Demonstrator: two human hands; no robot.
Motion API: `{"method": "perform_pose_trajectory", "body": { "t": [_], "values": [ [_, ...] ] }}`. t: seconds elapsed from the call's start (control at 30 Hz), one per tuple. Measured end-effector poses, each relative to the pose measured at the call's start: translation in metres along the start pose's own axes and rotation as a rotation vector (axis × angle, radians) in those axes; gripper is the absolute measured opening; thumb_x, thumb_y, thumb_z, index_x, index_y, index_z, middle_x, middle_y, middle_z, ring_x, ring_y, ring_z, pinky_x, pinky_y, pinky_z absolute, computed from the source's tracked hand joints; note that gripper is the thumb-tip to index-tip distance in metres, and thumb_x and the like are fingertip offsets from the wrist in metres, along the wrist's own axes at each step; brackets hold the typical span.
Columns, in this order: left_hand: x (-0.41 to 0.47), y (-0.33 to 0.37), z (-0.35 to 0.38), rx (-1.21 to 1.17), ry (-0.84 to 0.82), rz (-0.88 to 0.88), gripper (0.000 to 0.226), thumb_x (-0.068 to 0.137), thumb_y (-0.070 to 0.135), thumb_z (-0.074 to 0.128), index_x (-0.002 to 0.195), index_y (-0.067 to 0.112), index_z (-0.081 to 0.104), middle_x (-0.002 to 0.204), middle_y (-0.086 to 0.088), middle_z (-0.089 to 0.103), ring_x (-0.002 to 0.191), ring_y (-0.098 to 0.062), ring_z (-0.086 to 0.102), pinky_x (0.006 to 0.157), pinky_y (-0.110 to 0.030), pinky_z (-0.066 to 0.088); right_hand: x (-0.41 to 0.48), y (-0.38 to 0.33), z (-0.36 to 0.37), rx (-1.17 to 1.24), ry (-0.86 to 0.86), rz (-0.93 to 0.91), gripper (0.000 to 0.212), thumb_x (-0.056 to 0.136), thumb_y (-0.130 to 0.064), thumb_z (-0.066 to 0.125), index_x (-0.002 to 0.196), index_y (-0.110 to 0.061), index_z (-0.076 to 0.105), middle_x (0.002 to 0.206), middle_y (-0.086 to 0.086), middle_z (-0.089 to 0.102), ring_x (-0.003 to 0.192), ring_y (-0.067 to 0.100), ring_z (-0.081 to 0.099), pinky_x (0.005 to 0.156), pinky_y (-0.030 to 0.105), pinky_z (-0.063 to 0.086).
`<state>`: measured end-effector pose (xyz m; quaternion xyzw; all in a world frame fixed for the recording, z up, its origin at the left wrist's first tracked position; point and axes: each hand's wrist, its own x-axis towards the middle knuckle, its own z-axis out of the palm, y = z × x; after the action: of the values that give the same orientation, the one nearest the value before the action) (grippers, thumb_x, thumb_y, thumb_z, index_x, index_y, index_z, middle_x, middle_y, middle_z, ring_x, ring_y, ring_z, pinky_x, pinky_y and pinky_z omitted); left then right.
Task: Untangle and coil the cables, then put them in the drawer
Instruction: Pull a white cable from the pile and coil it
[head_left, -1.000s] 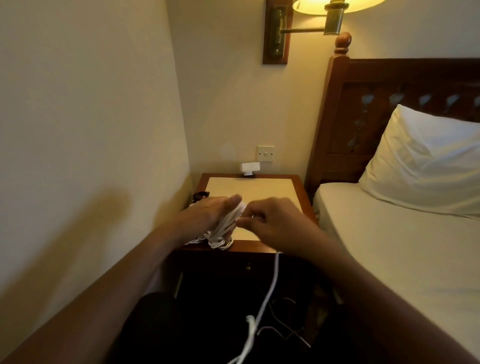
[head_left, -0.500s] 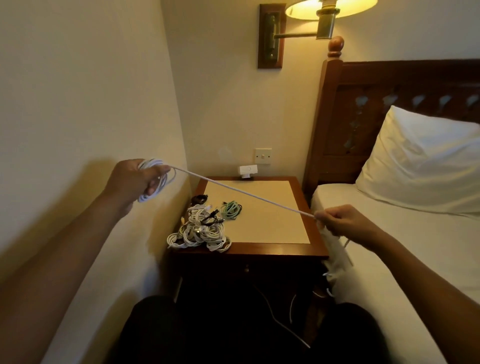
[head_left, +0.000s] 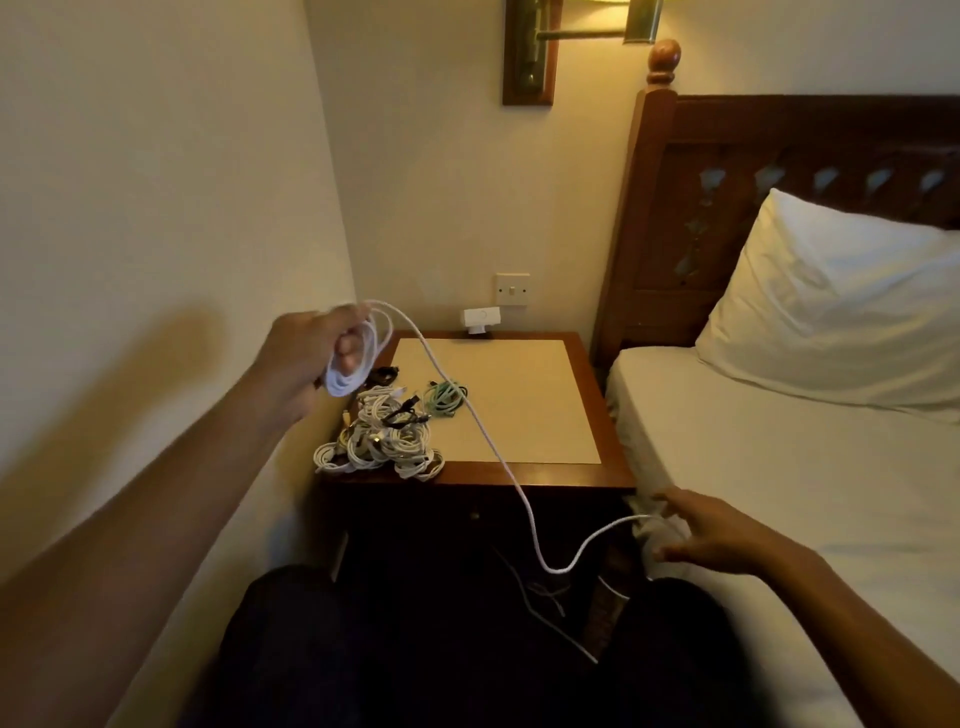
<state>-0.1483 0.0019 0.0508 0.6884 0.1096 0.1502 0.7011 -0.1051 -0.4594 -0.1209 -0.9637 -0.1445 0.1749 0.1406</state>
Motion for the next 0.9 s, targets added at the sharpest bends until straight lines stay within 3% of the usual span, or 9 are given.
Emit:
{"method": "perform_pose_trajectory", "body": {
  "t": [0.13, 0.23, 0.33, 0.4, 0.47, 0.57, 0.67, 0.77, 0.9],
  "values": [
    [-0.045, -0.003, 0.062, 0.184, -0.266, 0.016, 0.03, 0.095, 0.03, 0.072, 0.076, 0.007, 0.066, 0.057, -0.003, 0.051, 0.048, -0.017, 0.045, 0.052, -0.025, 0.039, -0.014, -0.114, -0.051, 0.314, 0.075, -0.283, 0.101, 0.079, -0.071, 0.071, 0.161, -0.034, 0.025, 0.159, -0.011, 0.039, 0.143, 0.011, 0.04, 0.117, 0.035, 0.036],
    [-0.068, -0.015, 0.086, 0.316, -0.308, 0.063, 0.038, 0.094, 0.042, 0.07, 0.069, 0.015, 0.062, 0.055, -0.002, 0.057, 0.047, -0.016, 0.052, 0.05, -0.025, 0.045, -0.023, -0.184, -0.054, 0.56, 0.148, -0.467, 0.067, 0.095, -0.06, 0.059, 0.153, -0.032, 0.039, 0.135, -0.013, 0.063, 0.122, 0.004, 0.06, 0.103, 0.032, 0.051],
    [-0.076, -0.031, 0.075, 0.311, -0.331, 0.038, 0.044, 0.094, 0.044, 0.07, 0.068, 0.01, 0.061, 0.056, -0.008, 0.056, 0.047, -0.019, 0.053, 0.054, -0.029, 0.047, -0.015, -0.203, -0.034, 0.65, 0.323, -0.517, 0.02, 0.106, -0.031, 0.054, 0.121, -0.021, 0.062, 0.083, -0.005, 0.069, 0.075, 0.008, 0.068, 0.071, 0.032, 0.059],
    [-0.081, -0.042, 0.058, 0.267, -0.396, -0.038, 0.045, 0.095, 0.042, 0.07, 0.067, 0.009, 0.06, 0.057, -0.01, 0.051, 0.046, -0.02, 0.049, 0.054, -0.029, 0.045, -0.006, -0.193, -0.019, 0.683, 0.367, -0.498, 0.02, 0.108, -0.029, 0.05, 0.104, -0.022, 0.068, 0.073, -0.004, 0.06, 0.065, 0.016, 0.059, 0.06, 0.037, 0.055],
    [-0.089, -0.057, 0.046, 0.112, -0.487, -0.185, 0.043, 0.095, 0.038, 0.07, 0.067, 0.01, 0.055, 0.055, -0.006, 0.044, 0.044, -0.017, 0.043, 0.049, -0.025, 0.039, 0.001, -0.18, -0.006, 0.572, 0.398, -0.486, 0.023, 0.109, -0.031, 0.048, 0.099, -0.026, 0.069, 0.074, -0.006, 0.06, 0.066, 0.016, 0.056, 0.063, 0.04, 0.049],
    [-0.096, -0.072, 0.039, -0.291, -0.491, -0.362, 0.037, 0.097, 0.031, 0.064, 0.071, 0.008, 0.051, 0.048, 0.001, 0.037, 0.039, -0.011, 0.038, 0.045, -0.022, 0.033, 0.007, -0.174, 0.013, 0.562, 0.367, -0.415, 0.027, 0.109, -0.035, 0.045, 0.095, -0.031, 0.068, 0.067, -0.017, 0.059, 0.058, 0.006, 0.051, 0.06, 0.04, 0.047],
    [-0.095, -0.068, 0.038, -0.516, -0.442, -0.286, 0.023, 0.101, 0.025, 0.056, 0.094, 0.003, 0.057, 0.054, 0.001, 0.044, 0.046, -0.011, 0.045, 0.06, -0.025, 0.041, 0.004, -0.179, 0.036, 0.63, 0.26, -0.306, 0.027, 0.109, -0.034, 0.046, 0.096, -0.031, 0.069, 0.062, -0.012, 0.058, 0.051, 0.005, 0.052, 0.056, 0.042, 0.056],
    [-0.092, -0.067, 0.042, -0.502, -0.344, -0.141, 0.018, 0.099, 0.019, 0.055, 0.098, 0.001, 0.057, 0.068, -0.005, 0.055, 0.063, -0.016, 0.057, 0.079, -0.033, 0.046, -0.02, -0.206, 0.049, 0.536, 0.058, -0.291, 0.023, 0.109, -0.032, 0.045, 0.114, -0.031, 0.067, 0.08, -0.006, 0.064, 0.06, 0.0, 0.062, 0.062, 0.022, 0.055],
    [-0.086, -0.078, 0.052, -0.26, -0.22, 0.014, 0.029, 0.094, 0.033, 0.06, 0.098, 0.005, 0.063, 0.083, -0.01, 0.068, 0.09, -0.022, 0.067, 0.09, -0.036, 0.054, -0.054, -0.247, 0.045, 0.412, -0.123, -0.358, 0.027, 0.108, -0.036, 0.046, 0.133, -0.031, 0.056, 0.099, -0.004, 0.068, 0.085, 0.009, 0.069, 0.083, 0.031, 0.06]
  ]
}}
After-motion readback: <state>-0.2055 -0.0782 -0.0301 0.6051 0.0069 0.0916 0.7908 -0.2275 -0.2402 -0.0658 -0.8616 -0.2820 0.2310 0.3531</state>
